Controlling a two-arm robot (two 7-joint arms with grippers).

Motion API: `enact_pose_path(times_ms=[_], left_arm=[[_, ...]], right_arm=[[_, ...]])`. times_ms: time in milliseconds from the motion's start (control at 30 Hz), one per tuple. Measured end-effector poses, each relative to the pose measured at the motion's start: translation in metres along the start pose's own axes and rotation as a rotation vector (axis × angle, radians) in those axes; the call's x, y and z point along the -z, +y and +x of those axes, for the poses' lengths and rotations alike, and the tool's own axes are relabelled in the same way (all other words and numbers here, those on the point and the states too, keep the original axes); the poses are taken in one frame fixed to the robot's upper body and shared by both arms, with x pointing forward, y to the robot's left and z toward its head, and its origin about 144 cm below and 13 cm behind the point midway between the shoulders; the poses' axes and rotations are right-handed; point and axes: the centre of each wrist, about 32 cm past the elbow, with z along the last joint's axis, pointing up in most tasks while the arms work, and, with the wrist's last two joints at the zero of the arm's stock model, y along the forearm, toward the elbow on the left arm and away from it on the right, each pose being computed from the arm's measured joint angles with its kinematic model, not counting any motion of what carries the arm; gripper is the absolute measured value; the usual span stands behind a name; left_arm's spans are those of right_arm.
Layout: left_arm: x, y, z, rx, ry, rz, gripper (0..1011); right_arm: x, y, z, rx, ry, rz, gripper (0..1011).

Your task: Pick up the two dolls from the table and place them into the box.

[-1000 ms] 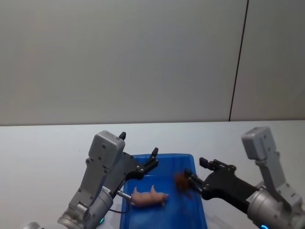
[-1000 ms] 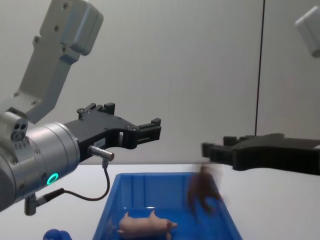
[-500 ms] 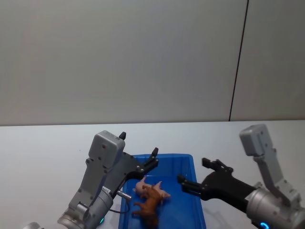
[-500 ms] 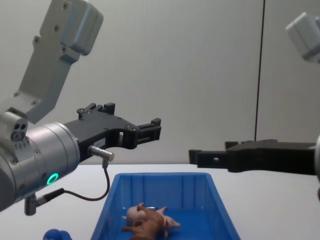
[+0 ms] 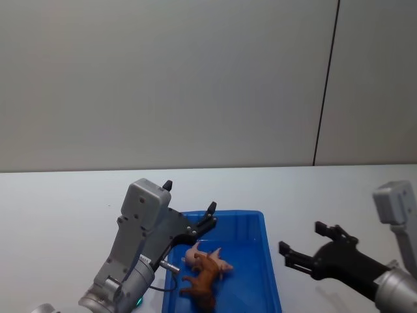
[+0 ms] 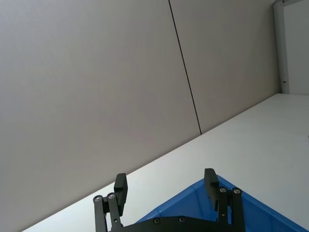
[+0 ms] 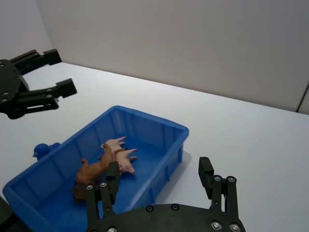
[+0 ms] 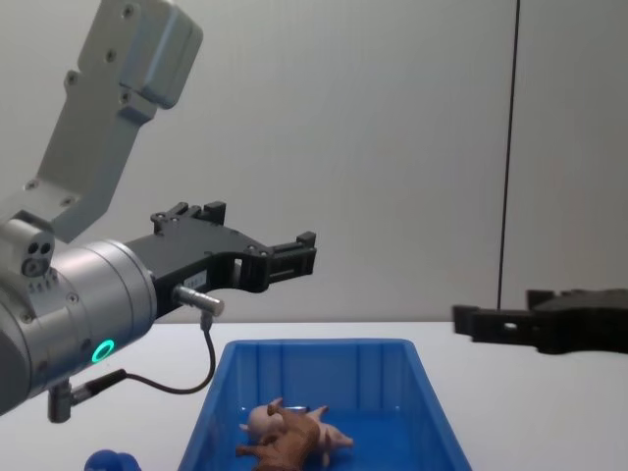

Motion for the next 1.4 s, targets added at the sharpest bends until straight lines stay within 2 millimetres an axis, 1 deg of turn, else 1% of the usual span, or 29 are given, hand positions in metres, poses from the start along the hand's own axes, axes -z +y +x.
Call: enact_pose_path(times_ms=[200, 567, 700, 1000, 1200, 1400], left_arm=[[0.000, 0.000, 0.000, 0.000, 0.000, 0.000, 1001], [0.001, 0.005, 0.003, -0.011, -0.017, 0.015, 1001], [0.001, 0.012, 0.007, -0.028, -0.029, 0.034, 1001], [0.006, 0.034, 0.016, -0.071, -0.048, 0.101, 1001], [0.012, 0.048, 0.021, -0.088, -0.046, 0.160, 1001], [0.018, 0.057, 0.025, -0.094, -0.037, 0.207, 1001]], right_arm=[[0.005, -0.010, 0.005, 0.030, 0.001, 0.000, 1001], [0.008, -0.019, 0.010, 0.052, 0.001, 0.001, 1001], [0.009, -0.021, 0.011, 0.058, 0.000, 0.000, 1001], [0.010, -0.024, 0.012, 0.066, 0.000, 0.000, 1001], [0.011, -0.025, 0.013, 0.068, 0.000, 0.000, 1001], [0.011, -0.026, 0.013, 0.070, 0.000, 0.000, 1001]])
